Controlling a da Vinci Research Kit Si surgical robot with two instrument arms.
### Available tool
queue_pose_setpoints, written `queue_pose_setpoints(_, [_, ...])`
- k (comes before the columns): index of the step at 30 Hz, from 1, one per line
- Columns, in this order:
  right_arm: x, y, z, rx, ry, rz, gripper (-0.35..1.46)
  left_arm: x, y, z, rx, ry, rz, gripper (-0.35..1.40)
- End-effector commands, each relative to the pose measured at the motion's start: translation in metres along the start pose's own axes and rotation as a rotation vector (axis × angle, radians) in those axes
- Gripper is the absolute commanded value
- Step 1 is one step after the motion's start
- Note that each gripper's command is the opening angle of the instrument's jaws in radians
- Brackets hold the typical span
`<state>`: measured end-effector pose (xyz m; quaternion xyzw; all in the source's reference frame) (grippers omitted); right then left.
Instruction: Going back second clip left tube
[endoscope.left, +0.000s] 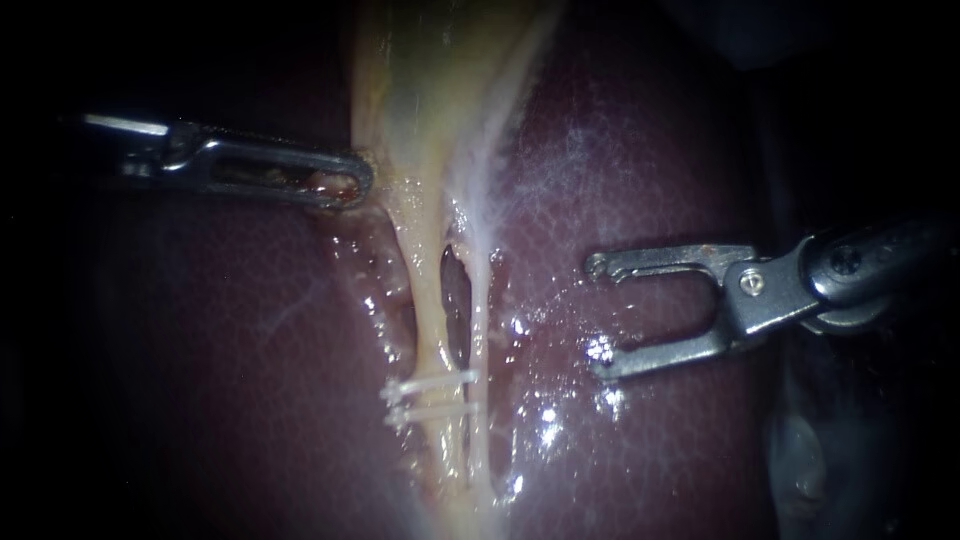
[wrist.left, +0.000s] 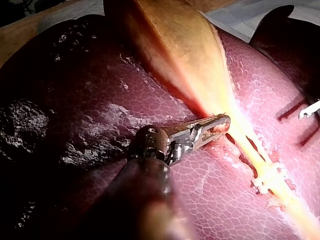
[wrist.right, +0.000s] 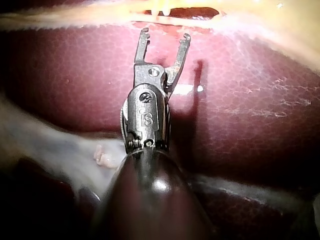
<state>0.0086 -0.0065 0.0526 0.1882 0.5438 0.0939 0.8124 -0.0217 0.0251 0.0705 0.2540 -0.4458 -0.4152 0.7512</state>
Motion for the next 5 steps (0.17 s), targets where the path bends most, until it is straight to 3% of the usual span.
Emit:
queue_pose_setpoints(1, [0.0, 0.0, 0.0, 0.0, 0.0, 0.0, 0.5, 0.0, 0.0, 0.0, 0.001, 0.0, 0.0, -0.35])
queue_pose_setpoints(5, [0.0, 0.0, 0.0001, -0.001, 0.0, 0.0, 0.5, 0.0, 0.0, -0.0001, 0.001, 0.0, 0.0, -0.35])
